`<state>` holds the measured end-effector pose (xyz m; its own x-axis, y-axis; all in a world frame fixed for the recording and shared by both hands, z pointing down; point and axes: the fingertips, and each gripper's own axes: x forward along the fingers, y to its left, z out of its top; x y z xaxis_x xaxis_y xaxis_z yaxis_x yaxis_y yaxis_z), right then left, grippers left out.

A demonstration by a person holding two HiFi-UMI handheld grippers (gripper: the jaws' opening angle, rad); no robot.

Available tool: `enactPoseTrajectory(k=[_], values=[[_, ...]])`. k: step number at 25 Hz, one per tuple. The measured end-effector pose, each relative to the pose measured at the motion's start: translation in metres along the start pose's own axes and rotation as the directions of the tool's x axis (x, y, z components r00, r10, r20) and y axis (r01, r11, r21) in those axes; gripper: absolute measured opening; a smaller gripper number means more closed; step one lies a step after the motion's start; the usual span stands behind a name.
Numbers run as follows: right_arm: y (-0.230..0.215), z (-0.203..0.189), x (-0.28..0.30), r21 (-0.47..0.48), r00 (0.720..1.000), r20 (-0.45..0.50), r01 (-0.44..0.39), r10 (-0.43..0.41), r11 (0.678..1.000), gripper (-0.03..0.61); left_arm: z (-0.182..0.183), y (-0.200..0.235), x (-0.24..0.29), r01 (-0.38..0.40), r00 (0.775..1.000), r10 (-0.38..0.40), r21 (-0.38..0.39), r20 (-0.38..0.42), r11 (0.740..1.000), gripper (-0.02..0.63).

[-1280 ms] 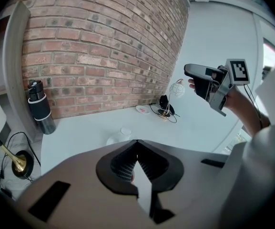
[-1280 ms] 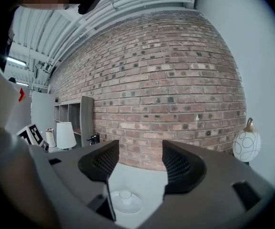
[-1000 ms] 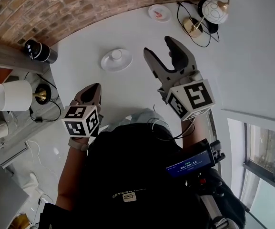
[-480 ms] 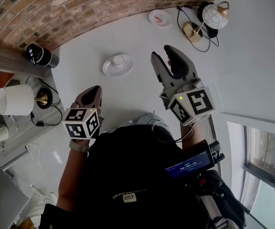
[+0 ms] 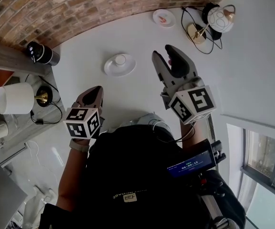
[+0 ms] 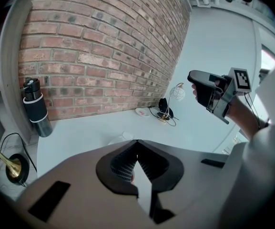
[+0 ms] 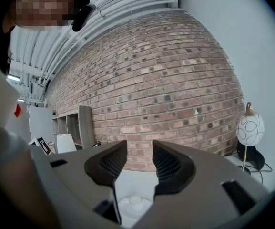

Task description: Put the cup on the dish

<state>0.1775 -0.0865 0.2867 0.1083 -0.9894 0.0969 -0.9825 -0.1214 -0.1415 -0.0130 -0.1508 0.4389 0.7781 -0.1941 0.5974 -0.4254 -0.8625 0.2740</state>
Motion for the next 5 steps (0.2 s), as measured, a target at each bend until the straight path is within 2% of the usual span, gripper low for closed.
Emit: enactPoseTrajectory(k=[5], values=[[-0.0055, -0.0032, 0.0083, 0.020, 1.000, -0.003, -0.010, 0.010, 1.000, 0.166, 0.0036, 0.0040, 0.0082, -0.004, 1.000, 0.004, -0.004, -0.001, 1.000, 0.005]])
